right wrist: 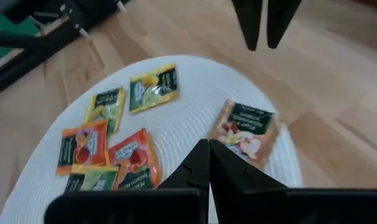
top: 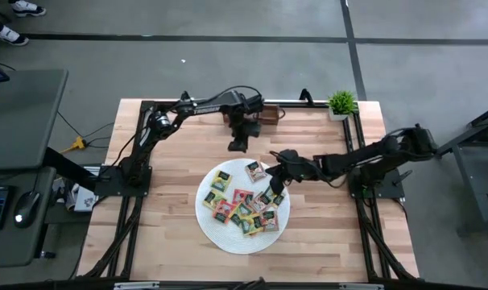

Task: Pick & Place Tea
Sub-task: Put the brown tea bag into the middle section of the wooden organizer

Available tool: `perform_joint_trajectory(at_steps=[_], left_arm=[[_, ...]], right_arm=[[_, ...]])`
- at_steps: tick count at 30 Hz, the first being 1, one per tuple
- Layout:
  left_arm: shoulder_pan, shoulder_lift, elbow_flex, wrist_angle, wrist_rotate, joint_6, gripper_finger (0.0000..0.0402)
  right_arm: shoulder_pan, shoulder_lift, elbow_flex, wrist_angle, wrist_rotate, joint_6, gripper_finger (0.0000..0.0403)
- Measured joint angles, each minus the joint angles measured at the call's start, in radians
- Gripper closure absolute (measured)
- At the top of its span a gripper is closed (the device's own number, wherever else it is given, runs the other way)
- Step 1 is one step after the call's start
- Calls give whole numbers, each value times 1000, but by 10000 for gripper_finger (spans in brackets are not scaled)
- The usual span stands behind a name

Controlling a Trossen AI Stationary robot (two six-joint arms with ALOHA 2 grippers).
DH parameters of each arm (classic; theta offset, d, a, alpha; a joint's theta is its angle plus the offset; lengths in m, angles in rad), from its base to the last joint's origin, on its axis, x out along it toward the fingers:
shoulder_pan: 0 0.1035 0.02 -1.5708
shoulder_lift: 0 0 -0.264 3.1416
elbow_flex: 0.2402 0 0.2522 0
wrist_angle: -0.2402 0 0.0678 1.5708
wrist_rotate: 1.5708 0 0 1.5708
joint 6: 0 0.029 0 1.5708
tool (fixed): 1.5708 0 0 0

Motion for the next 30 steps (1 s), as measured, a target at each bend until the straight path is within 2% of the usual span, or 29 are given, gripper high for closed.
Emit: perform_joint_trajectory(at_steps=[6,12,19,22,23,25,30], left_arm=[[0,-84,-83,102,19,-39,303],[0,-183,-221,159,-18,-65,303],[-7,-304,-483,451,5,-195,303],[-15,-325,-559,603,29,-276,303],[-14,-329,-579,605,47,-297,303],[-22,-328,-592,631,71,-327,303],[-65,-330,-594,641,52,-331,303]], right_arm=[[-5,122,71,-53,-40,5,403],[-7,181,106,-54,-48,11,403],[-25,187,130,-151,-50,8,403],[-33,187,144,-192,-51,3,403],[-37,187,146,-201,-57,3,403],[-41,187,146,-202,-61,-5,403],[-54,187,145,-201,-76,-69,403]])
